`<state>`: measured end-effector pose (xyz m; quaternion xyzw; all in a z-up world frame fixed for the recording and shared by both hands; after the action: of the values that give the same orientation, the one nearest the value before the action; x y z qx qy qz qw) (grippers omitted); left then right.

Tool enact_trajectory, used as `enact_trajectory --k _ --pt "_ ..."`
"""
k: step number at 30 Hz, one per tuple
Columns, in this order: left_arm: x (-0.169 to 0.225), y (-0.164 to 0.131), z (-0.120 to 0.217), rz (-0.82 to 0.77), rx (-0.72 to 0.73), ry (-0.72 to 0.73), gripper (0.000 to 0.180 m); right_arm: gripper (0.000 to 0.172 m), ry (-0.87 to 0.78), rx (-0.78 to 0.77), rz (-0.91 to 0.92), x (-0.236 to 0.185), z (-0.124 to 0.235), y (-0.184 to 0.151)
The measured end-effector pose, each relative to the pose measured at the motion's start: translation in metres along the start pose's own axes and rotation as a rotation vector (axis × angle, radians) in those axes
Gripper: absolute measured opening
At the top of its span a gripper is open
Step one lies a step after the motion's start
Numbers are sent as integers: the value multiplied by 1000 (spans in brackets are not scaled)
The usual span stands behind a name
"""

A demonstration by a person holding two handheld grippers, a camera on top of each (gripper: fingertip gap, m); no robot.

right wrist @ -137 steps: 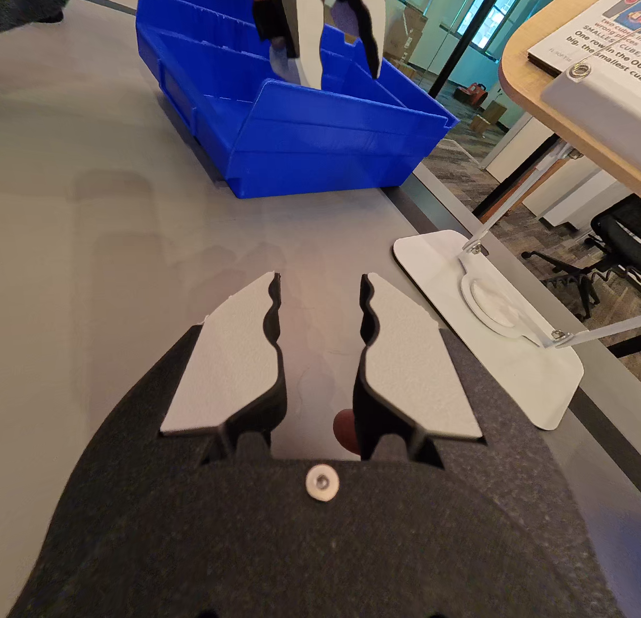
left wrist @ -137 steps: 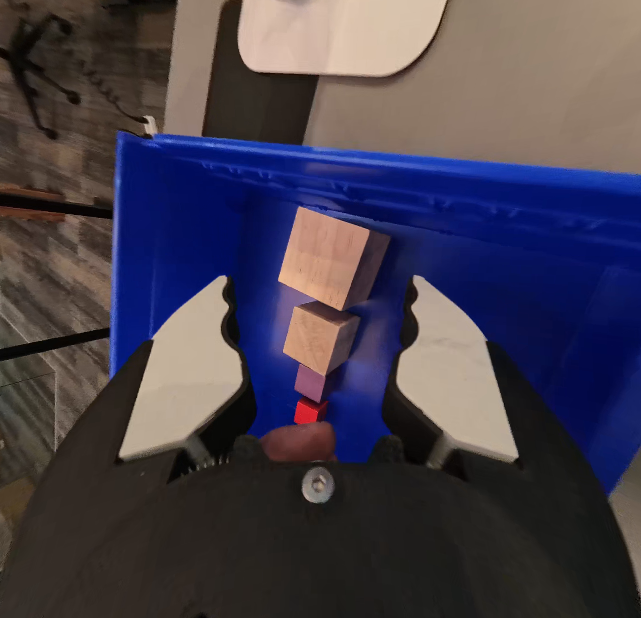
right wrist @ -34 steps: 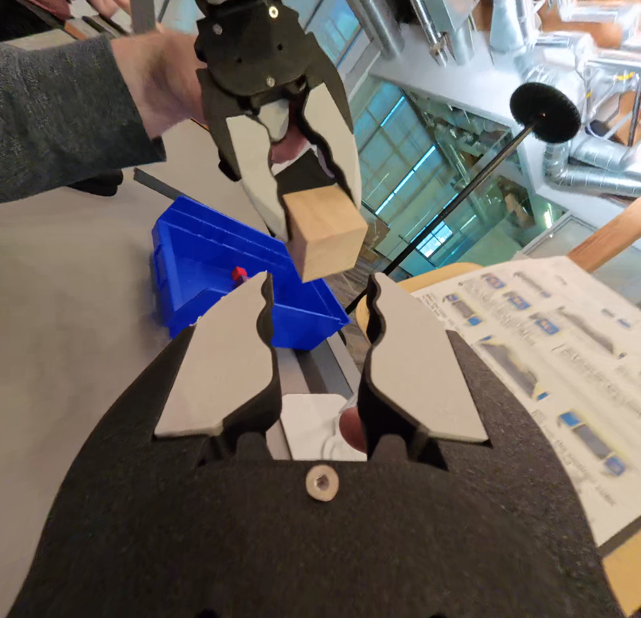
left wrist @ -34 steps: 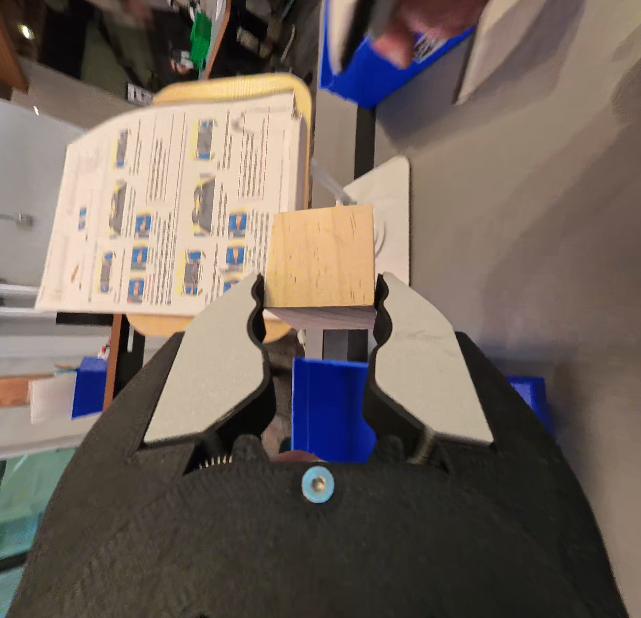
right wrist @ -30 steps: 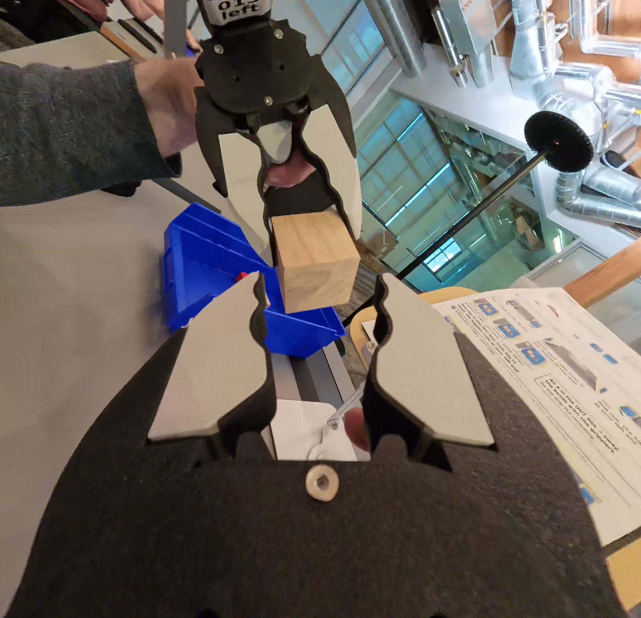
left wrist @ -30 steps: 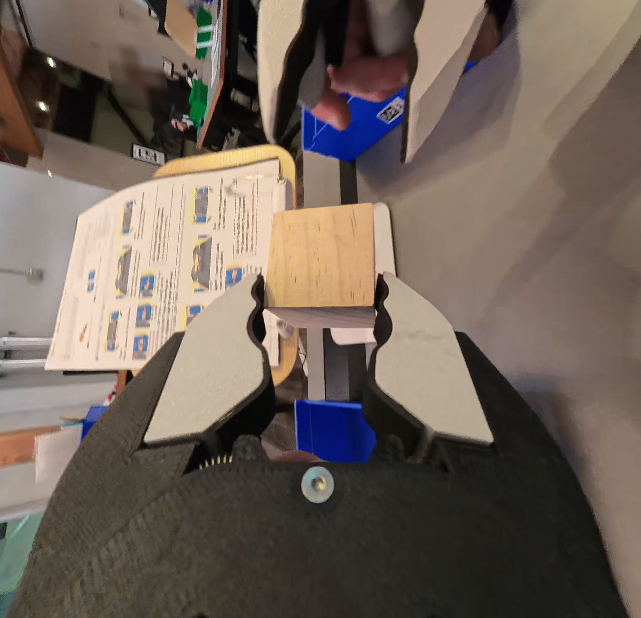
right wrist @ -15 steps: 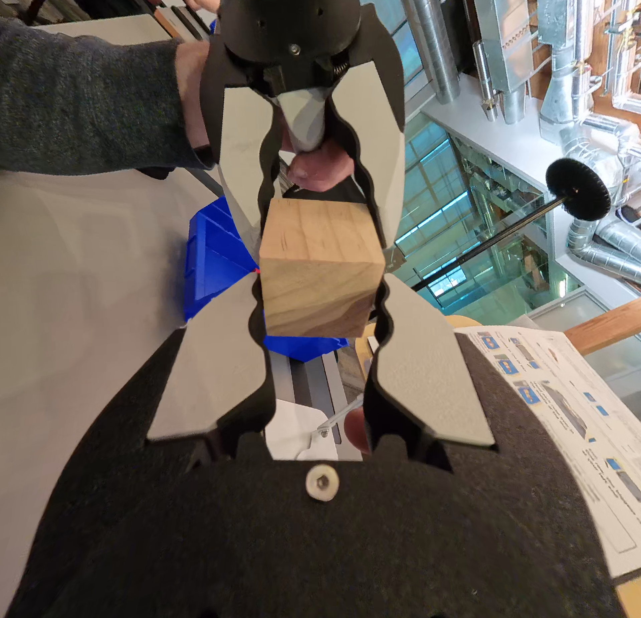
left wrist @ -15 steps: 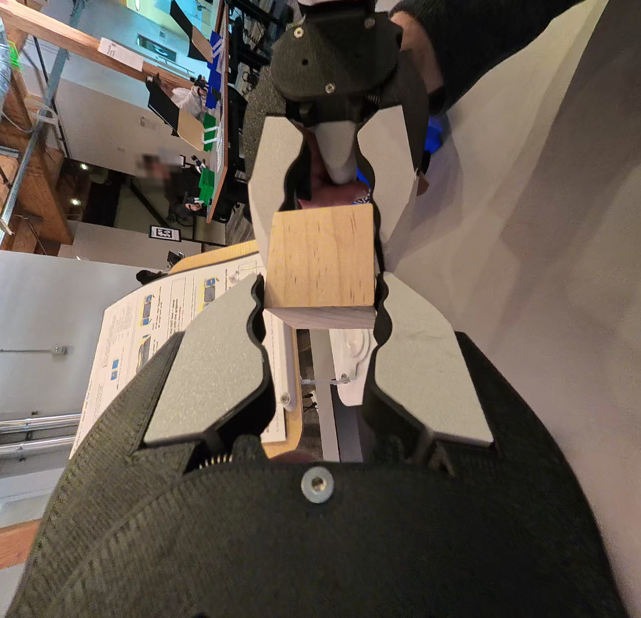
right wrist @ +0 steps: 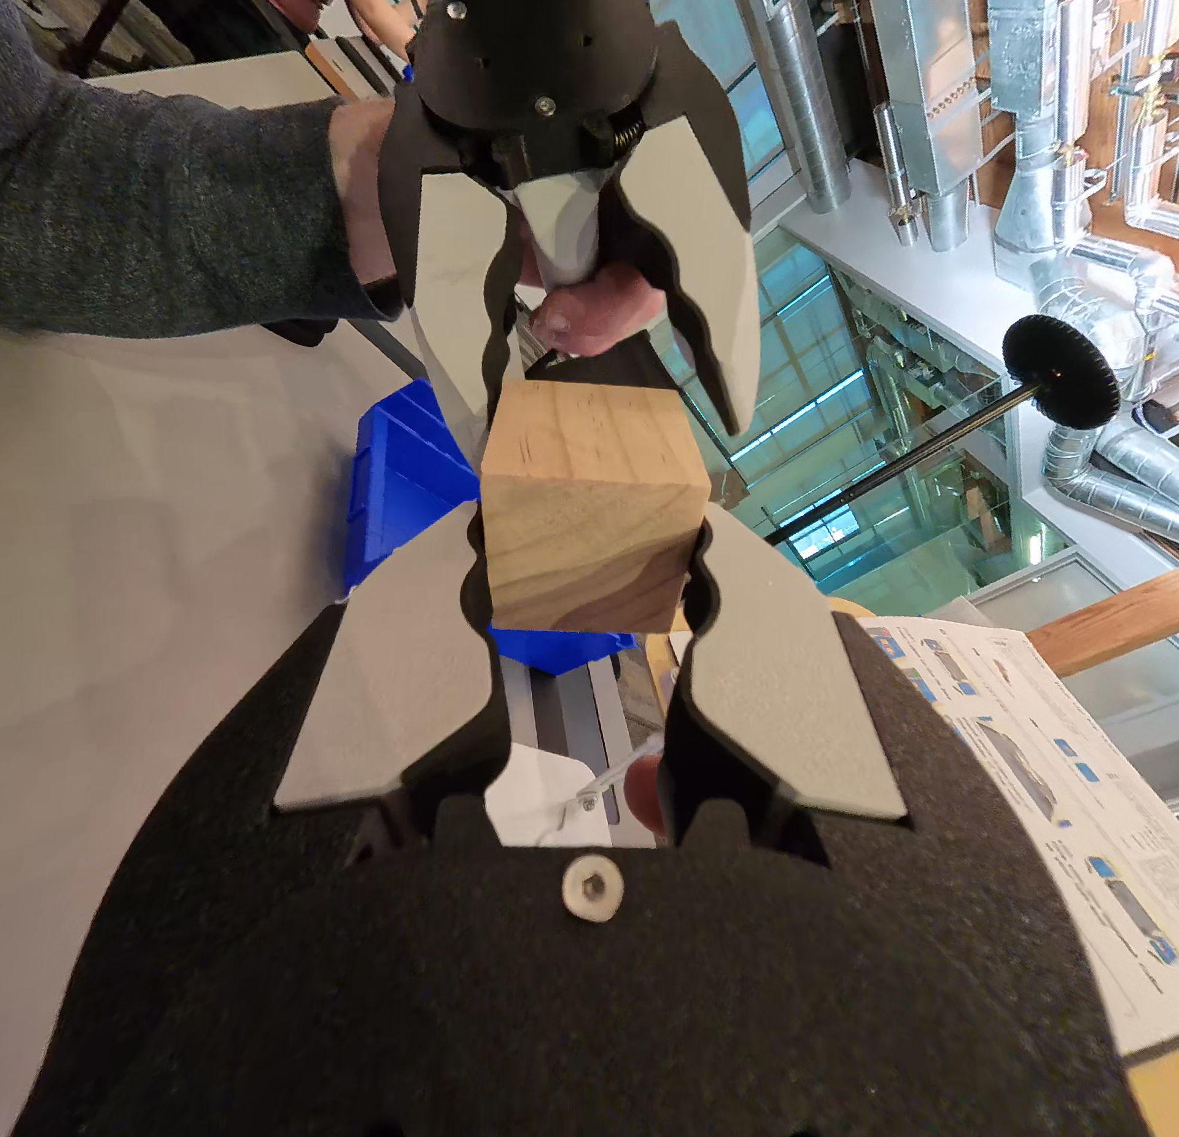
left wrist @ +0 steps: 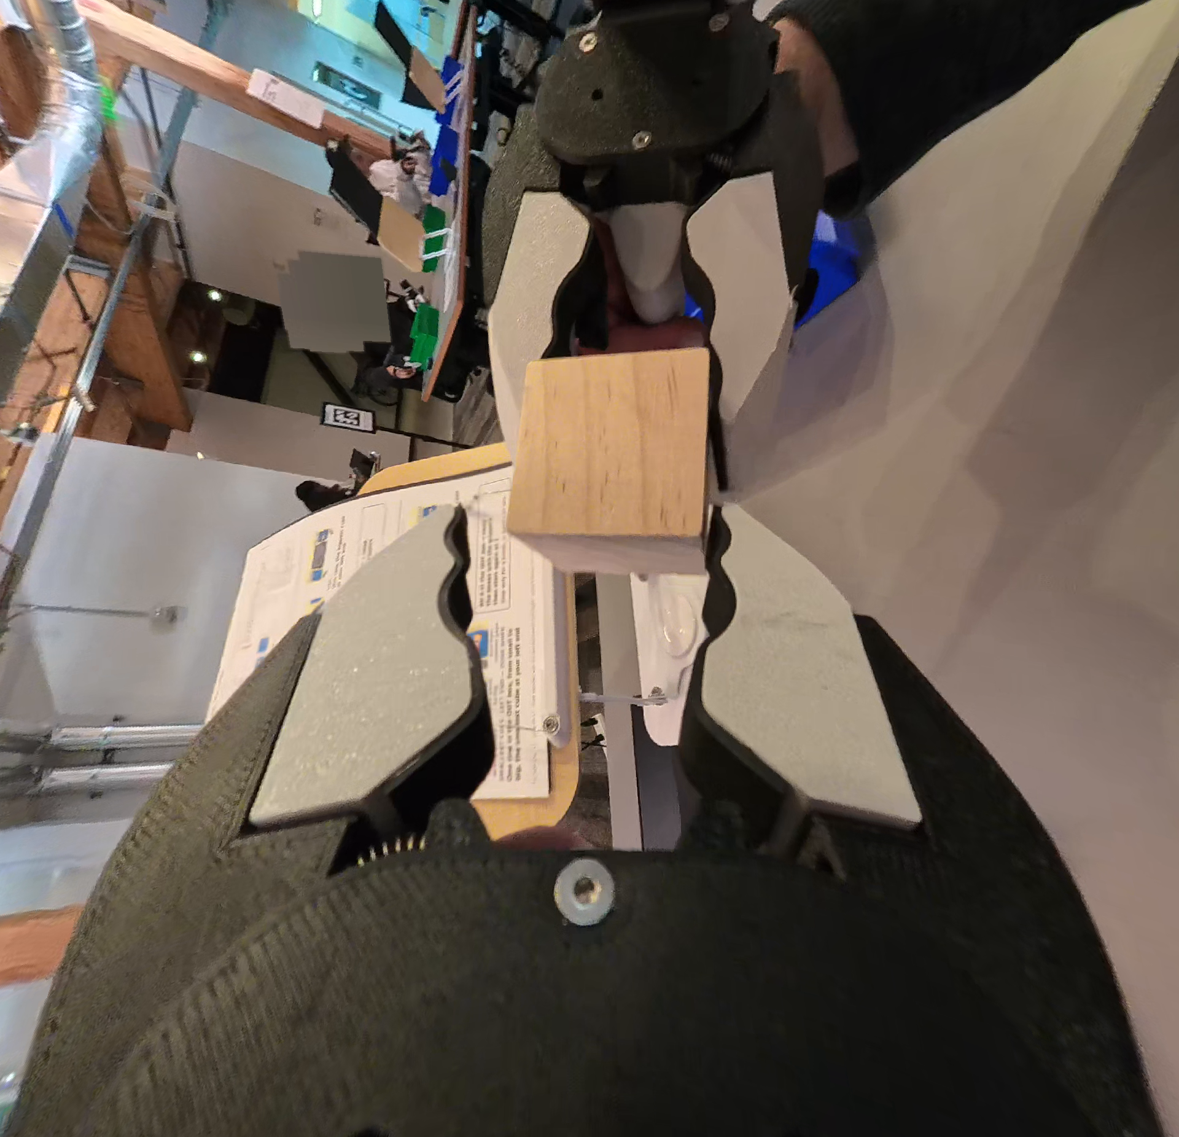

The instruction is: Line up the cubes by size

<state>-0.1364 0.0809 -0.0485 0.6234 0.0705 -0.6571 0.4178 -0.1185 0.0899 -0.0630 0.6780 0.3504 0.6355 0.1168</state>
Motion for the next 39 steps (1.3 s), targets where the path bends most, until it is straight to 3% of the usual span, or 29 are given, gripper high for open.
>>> enact_trajectory --k 4,6,11,16,20,28,39 --pt "-11 -4 11 -3 -25 53 65 58 -17 -54 8 15 17 -2" --pt "-15 -5 18 -10 -36 69 57 58 -22 -161 38 26 37 -10" --pt "-24 -16 34 -34 -112 112 34 59 -34 -448 45 61 119 -41" --pt "-29 -20 35 -37 -123 141 33 59 -8 -767 -69 84 211 -92" --pt "-30 -17 34 -39 -118 145 28 59 62 -902 -207 80 255 -130" --pt "-24 -25 26 -48 -154 115 28 59 323 -1126 -403 33 295 -206" --pt "-21 -28 24 -46 -165 99 27 59 541 -1246 -528 4 306 -251"
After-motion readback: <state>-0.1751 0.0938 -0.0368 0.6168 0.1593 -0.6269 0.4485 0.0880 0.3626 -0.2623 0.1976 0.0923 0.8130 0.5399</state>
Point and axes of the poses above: each gripper's, where its closed fingertips meet, z back along the fingers, y out of its top, x = y × z across the jaws, the point moved 1 cm from there along z, back along the fingers, and after that the axes turned 15 degrees about x, right-handed, at the moved point
